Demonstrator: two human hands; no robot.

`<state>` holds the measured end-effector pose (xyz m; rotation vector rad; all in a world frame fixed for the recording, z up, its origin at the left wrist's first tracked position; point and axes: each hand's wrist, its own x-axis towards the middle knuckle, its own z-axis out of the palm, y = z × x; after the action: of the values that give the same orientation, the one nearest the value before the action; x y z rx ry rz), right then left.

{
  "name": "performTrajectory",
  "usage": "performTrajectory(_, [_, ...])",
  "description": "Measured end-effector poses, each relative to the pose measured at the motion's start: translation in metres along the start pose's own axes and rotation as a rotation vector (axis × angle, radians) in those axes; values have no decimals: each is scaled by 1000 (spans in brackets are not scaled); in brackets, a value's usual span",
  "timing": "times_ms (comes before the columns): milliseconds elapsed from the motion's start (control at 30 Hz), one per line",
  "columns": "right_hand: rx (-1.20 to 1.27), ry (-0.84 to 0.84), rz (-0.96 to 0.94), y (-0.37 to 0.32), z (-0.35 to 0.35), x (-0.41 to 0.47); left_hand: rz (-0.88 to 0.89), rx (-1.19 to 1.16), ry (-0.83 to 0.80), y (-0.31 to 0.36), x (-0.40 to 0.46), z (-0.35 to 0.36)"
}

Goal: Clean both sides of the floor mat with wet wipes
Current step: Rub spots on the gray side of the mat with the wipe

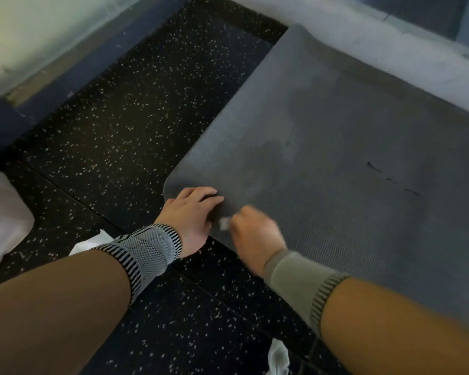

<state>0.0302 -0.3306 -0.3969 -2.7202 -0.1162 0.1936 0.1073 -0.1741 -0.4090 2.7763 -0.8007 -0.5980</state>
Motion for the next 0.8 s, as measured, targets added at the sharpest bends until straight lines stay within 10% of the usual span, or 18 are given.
performTrajectory(100, [-96, -190, -235, 16, -10, 14, 8, -13, 8, -1, 1, 0])
performTrajectory(267, [-138, 147, 327, 49, -22, 43, 19, 4, -3, -8, 1, -1])
performTrajectory(467, [-86, -204, -222, 11, -8, 11, 14, 30, 16, -6, -2, 3])
performTrajectory(633, [-89, 158, 334, 43, -22, 49, -25, 40, 27, -13, -2, 4])
performTrajectory(800, [-21, -114, -199, -8, -2, 13, -11, 12, -22, -13, 2, -2])
